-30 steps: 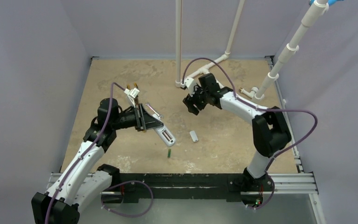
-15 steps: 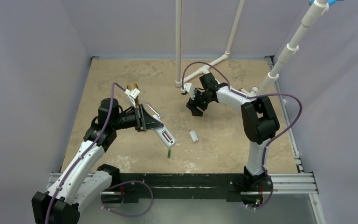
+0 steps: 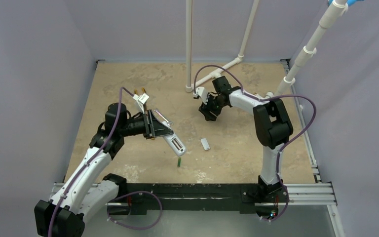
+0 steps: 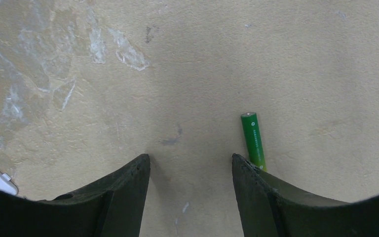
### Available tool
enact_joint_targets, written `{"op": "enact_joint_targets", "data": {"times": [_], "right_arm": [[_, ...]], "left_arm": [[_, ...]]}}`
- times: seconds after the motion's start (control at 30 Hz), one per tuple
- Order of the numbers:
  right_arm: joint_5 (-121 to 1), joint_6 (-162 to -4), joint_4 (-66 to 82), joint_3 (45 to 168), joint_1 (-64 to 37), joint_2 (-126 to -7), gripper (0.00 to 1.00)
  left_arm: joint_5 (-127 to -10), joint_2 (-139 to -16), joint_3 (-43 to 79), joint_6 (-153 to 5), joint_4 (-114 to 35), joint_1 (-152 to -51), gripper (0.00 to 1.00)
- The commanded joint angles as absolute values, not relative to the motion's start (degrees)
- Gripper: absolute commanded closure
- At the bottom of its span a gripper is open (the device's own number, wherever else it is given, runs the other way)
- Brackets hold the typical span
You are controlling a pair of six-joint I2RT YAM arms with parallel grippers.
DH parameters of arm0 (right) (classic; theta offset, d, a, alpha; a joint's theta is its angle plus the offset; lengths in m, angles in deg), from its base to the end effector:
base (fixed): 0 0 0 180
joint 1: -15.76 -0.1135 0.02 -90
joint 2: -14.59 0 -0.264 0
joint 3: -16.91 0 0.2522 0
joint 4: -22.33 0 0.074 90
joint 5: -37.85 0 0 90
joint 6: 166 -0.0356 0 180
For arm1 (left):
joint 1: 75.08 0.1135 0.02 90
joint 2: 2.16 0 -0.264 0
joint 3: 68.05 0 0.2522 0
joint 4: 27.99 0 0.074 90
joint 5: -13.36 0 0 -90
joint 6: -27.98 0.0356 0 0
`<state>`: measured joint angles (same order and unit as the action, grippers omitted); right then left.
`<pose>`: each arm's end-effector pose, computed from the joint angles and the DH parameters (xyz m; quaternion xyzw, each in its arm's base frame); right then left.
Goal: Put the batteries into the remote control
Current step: Pick up the battery from the center of the board.
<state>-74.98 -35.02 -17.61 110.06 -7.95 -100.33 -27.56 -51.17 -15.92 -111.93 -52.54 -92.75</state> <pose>0.3754 0.1800 0.1653 -0.5494 0.7771 0.1538 0.2656 0.1722 -0.0831 0.2909 0.0161 0.7870 -0.5702 0.2350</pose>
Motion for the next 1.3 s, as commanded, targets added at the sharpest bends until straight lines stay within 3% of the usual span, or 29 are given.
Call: {"op": "enact_joint_targets", "data": {"times": [0.0,0.33,0.77,1.0,1.27], "right_arm": [[-74.4,-34.4,-17.4,112.2,-7.6,-98.8,0.41],[-76.4,-35.2,-14.5,114.5,-5.2,-96.5,0.44],[-79.3,-33.2,-21.7,127.3,-2.7,-107.9,0.45],[-80.7,-33.3,-20.8,123.5,-2.7,-107.6,0.45],[-79.4,-34.2,-23.0,123.0,-2.8,-109.1,0.57]], "left_arm": [[-27.2,-51.3,-13.3,-111.5,-50.4,-92.2,1.00],[-27.1,-51.8,-12.9,-111.6,-50.2,-92.2,1.00],[-27.7,-51.2,-13.0,-111.8,-50.6,-92.2,1.00],[-27.9,-51.4,-13.1,-111.9,-50.5,-92.1,1.00],[-27.8,-51.9,-13.3,-112.0,-50.1,-92.1,1.00]]}}
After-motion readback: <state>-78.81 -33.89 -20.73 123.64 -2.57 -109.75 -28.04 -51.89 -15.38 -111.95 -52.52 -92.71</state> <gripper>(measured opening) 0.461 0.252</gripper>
